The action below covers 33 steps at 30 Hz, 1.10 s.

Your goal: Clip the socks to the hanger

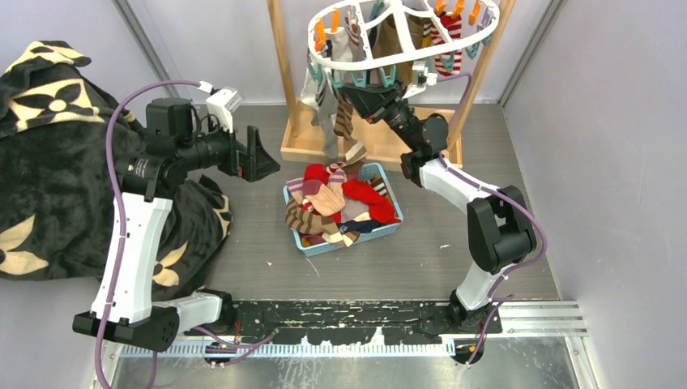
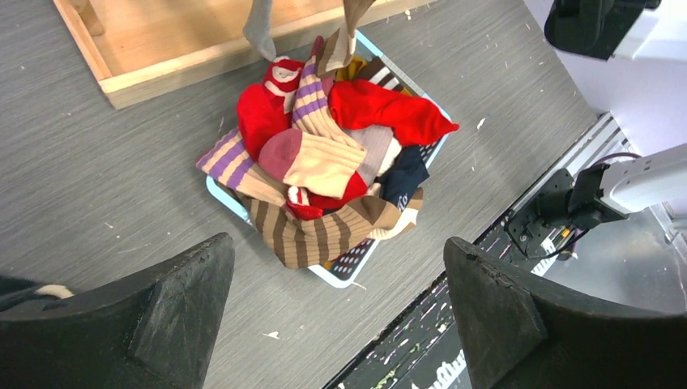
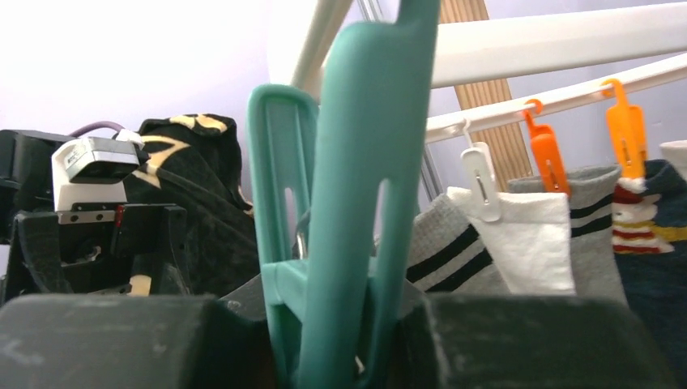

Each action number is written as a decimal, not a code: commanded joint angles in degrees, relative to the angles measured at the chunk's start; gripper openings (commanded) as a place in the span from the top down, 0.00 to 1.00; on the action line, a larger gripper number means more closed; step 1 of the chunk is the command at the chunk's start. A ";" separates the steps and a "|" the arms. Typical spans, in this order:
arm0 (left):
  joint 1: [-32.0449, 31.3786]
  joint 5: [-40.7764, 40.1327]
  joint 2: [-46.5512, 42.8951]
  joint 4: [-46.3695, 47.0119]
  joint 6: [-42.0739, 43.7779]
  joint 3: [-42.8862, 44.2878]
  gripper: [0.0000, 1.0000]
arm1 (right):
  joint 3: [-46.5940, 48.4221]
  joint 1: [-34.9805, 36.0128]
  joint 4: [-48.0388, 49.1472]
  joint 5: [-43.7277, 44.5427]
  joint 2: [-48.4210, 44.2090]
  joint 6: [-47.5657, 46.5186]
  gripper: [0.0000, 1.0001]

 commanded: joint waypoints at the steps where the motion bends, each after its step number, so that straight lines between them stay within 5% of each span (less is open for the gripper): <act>1: -0.83 0.27 1.42 5.64 -3.81 4.20 0.00 | 1.19 3.35 -3.05 4.99 -4.19 -7.22 0.75; 13: -11.63 -9.39 20.93 8.45 -14.30 30.82 0.03 | 2.75 4.79 -7.97 7.97 -6.13 -10.56 0.75; 21: -20.17 -22.16 28.34 12.37 -18.79 40.74 0.04 | 4.39 6.98 -13.63 10.03 -6.86 -14.81 0.76; 33: -26.47 -37.33 32.70 20.89 -19.89 41.76 0.21 | 4.84 8.21 -14.88 14.17 -6.17 -16.79 0.76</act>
